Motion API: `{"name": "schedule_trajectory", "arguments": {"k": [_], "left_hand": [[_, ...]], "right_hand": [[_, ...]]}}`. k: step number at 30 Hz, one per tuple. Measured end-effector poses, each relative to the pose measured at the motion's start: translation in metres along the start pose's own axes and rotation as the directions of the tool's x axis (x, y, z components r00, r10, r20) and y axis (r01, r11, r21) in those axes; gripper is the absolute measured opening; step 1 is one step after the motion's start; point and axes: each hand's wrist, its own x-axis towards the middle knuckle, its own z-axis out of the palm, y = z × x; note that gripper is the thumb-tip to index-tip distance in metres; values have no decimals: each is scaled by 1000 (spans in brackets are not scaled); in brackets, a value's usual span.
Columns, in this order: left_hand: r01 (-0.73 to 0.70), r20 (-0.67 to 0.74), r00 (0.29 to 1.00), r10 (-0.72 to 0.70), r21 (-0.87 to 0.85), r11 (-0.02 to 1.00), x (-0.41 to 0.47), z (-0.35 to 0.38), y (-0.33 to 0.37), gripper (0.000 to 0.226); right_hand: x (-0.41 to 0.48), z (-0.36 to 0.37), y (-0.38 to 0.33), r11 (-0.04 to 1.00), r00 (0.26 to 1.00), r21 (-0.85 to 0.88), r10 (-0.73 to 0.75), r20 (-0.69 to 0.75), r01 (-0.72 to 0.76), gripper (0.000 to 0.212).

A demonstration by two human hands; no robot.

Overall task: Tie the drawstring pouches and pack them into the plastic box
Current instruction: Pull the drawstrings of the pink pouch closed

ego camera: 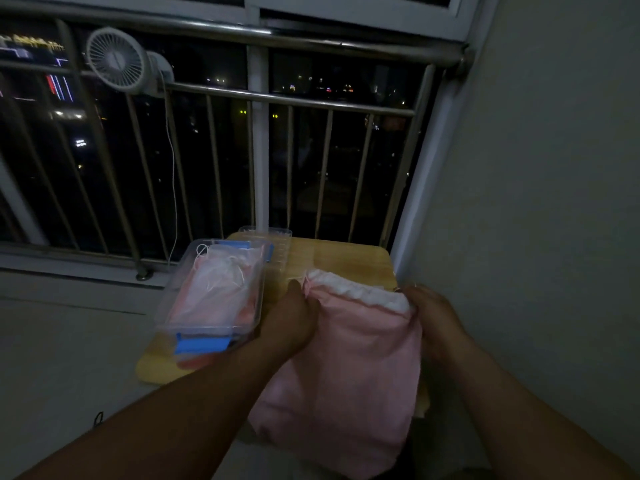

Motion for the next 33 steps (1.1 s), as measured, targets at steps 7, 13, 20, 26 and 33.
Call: {"name": "schedule_trajectory", "arguments": {"k": [7, 13, 20, 26, 33], "left_hand": [[-20, -7, 1000, 20, 26, 999, -23, -36, -7, 54], [375, 309, 926, -216, -818, 436, -31, -68, 2, 18], [355, 350, 900, -259, -934, -26, -25, -68, -6, 38], [408, 386, 878, -283, -913, 22, -29, -66, -12, 39], [420, 373, 890, -262, -895, 152, -38, -64, -12, 33]], "right_hand": [[-27, 3, -4, 998, 998, -67, 16, -69, -21, 24], [-34, 0, 6, 983, 980, -54, 171, -107, -177, 35], [-46, 11, 12, 847, 934, 395, 339, 115, -356, 34], [-51, 13, 10, 810, 947, 503, 315, 64, -303, 43], [-43, 15, 14, 827, 937, 449, 340, 78, -338, 43]]}}
